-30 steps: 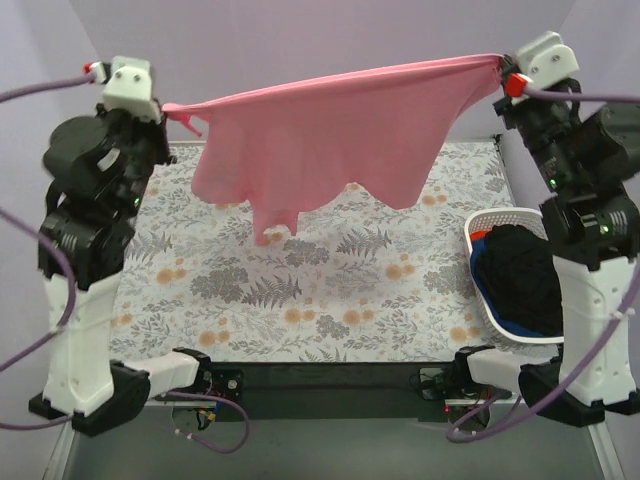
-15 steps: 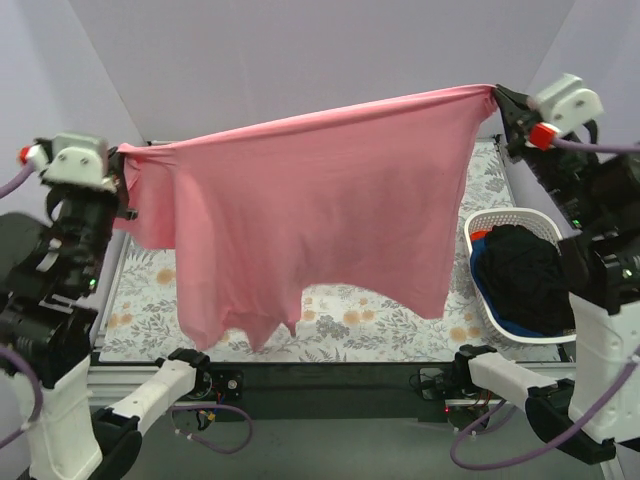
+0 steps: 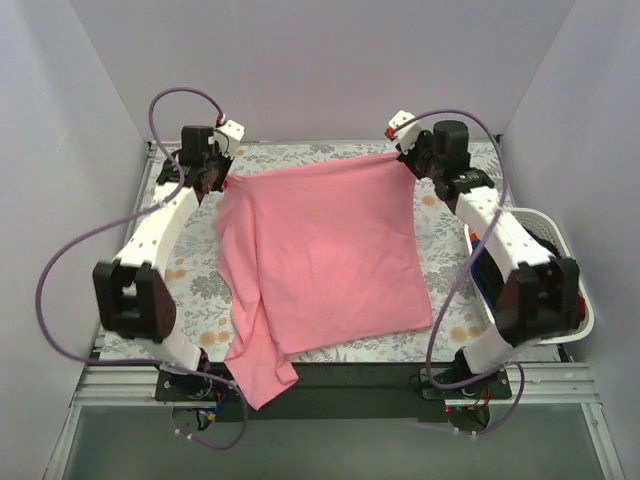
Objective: Fold and stack the t-shirts
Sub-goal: Flatten the tshirt out
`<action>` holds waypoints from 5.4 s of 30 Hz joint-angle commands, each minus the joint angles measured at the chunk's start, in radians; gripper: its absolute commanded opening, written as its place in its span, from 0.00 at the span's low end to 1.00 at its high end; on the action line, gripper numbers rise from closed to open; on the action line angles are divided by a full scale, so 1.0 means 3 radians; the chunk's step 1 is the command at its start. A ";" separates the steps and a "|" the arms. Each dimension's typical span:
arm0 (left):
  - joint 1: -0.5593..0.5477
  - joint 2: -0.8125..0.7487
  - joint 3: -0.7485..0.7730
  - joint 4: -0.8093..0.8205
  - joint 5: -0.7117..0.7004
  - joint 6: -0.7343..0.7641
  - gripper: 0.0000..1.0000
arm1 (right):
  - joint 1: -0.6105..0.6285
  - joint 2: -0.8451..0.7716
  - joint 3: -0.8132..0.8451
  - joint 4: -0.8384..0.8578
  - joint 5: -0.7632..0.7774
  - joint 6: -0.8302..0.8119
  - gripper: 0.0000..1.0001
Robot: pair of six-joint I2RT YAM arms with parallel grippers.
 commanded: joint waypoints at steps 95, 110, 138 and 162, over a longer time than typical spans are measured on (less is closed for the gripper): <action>0.0825 -0.0526 -0.2235 -0.1172 0.0811 0.0390 0.51 | 0.0317 0.0456 -0.1519 -0.1900 0.0183 0.0457 0.33; 0.0825 -0.0726 -0.1541 -0.1709 0.1184 0.0416 0.50 | 0.0379 0.0307 -0.1362 -0.2038 0.0132 0.0519 0.34; 0.0784 -0.0751 -0.2543 -0.1172 0.0556 0.0631 0.44 | 0.0455 0.0313 -0.1576 -0.2171 0.0214 0.0406 0.34; 0.0789 0.1211 0.1332 -0.0912 0.1804 -0.0979 0.69 | -0.0086 0.1891 0.2385 -0.2483 -0.0410 0.0559 0.64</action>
